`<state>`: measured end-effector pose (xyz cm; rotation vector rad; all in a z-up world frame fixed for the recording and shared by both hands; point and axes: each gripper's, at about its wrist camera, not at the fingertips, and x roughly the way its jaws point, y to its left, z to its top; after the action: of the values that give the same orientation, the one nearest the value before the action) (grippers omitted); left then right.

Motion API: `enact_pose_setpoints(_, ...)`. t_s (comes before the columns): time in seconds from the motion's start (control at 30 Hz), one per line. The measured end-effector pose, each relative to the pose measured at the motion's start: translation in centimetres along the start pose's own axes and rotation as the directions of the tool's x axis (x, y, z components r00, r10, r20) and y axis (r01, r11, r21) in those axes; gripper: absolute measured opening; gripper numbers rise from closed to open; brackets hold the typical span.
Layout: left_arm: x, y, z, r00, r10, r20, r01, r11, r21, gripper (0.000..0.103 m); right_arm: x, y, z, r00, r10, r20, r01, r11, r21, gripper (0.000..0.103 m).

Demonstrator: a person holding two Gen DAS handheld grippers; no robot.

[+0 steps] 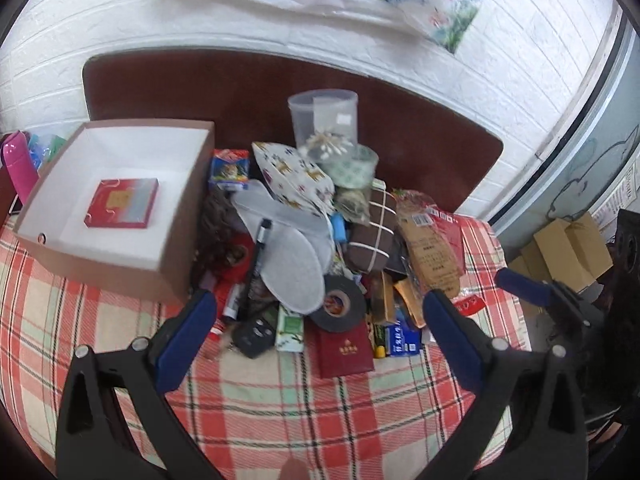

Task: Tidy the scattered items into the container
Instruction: 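Withdraw the right tool from the cardboard box back to the pile, then close the right tool on the dark red booklet box under the tape roll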

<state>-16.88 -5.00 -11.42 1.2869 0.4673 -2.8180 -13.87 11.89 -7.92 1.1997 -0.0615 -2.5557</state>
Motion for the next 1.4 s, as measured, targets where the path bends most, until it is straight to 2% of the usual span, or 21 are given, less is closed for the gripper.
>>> enact_pose_setpoints(0.17, 0.6, -1.1, -1.3, 0.999, 0.049, -0.024, -0.049, 0.998, -0.033, 0.103, 1.1, -3.2, -1.3, 0.999, 0.029, -0.014, -0.029, 0.998, 0.051, 0.103)
enact_pose_setpoints(0.3, 1.7, -0.7, -2.8, 0.993, 0.103, -0.055, -0.105, 0.994, -0.017, 0.103, 3.6, -4.7, -3.5, 0.996, 0.069, -0.056, -0.061, 0.990, 0.125, 0.103)
enact_pose_setpoints(0.4, 3.7, 0.0, -4.5, 0.991, 0.103, -0.087, -0.107, 0.993, -0.044, 0.103, 5.8, -4.9, -5.7, 0.989, 0.089, -0.117, -0.074, 0.989, 0.125, 0.103)
enact_pose_setpoints(0.5, 6.4, 0.4, -6.2, 0.982, 0.097, -0.159, -0.109, 0.992, -0.066, 0.101, 7.8, -4.2, -7.7, 0.977, 0.102, -0.187, -0.088, 0.993, 0.080, 0.103)
enact_pose_setpoints(0.63, 9.4, -0.1, -8.1, 0.971, 0.074, -0.228, -0.087, 0.995, -0.048, 0.101, 9.8, -3.8, -10.1, 0.961, 0.119, -0.249, -0.104, 0.992, 0.071, 0.103)
enact_pose_setpoints(0.83, 13.5, -0.7, -9.4, 0.956, 0.033, -0.291, -0.046, 0.998, -0.039, 0.100, 12.1, -3.5, -12.5, 0.949, 0.123, -0.290, -0.114, 0.992, 0.047, 0.103)
enact_pose_setpoints(0.93, 15.3, -0.7, -9.8, 0.948, 0.012, -0.317, -0.026, 0.999, -0.040, 0.095, 13.2, -3.6, -13.0, 0.947, 0.127, -0.294, -0.117, 0.992, 0.049, 0.096)
enact_pose_setpoints(1.03, 16.7, -0.4, -10.2, 0.935, -0.014, -0.354, -0.004, 0.999, -0.050, 0.083, 13.7, -3.9, -13.1, 0.950, 0.134, -0.283, -0.123, 0.991, 0.057, 0.091)
enact_pose_setpoints(1.13, 17.2, -0.2, -10.1, 0.931, -0.040, -0.362, 0.019, 0.998, -0.062, 0.079, 14.0, -4.1, -12.9, 0.950, 0.147, -0.275, -0.137, 0.989, 0.055, 0.084)
enact_pose_setpoints(1.2, 17.5, -0.1, -10.0, 0.926, -0.062, -0.372, 0.037, 0.997, -0.074, 0.066, 14.5, -4.3, -12.8, 0.945, 0.167, -0.282, -0.155, 0.986, 0.063, 0.079)
enact_pose_setpoints(1.3, 18.2, 0.2, -10.0, 0.912, -0.102, -0.398, 0.070, 0.993, -0.094, 0.053, 14.8, -4.3, -12.7, 0.942, 0.180, -0.282, -0.168, 0.984, 0.067, 0.076)
enact_pose_setpoints(1.37, 18.5, 0.1, -9.9, 0.906, -0.118, -0.406, 0.087, 0.992, -0.093, 0.051, 14.7, -4.4, -12.5, 0.941, 0.186, -0.283, -0.175, 0.982, 0.065, 0.071)
enact_pose_setpoints(1.4, 18.5, 0.1, -9.9, 0.905, -0.122, -0.408, 0.092, 0.992, -0.091, 0.049, 14.5, -4.4, -12.5, 0.936, 0.210, -0.283, -0.198, 0.978, 0.073, 0.065)
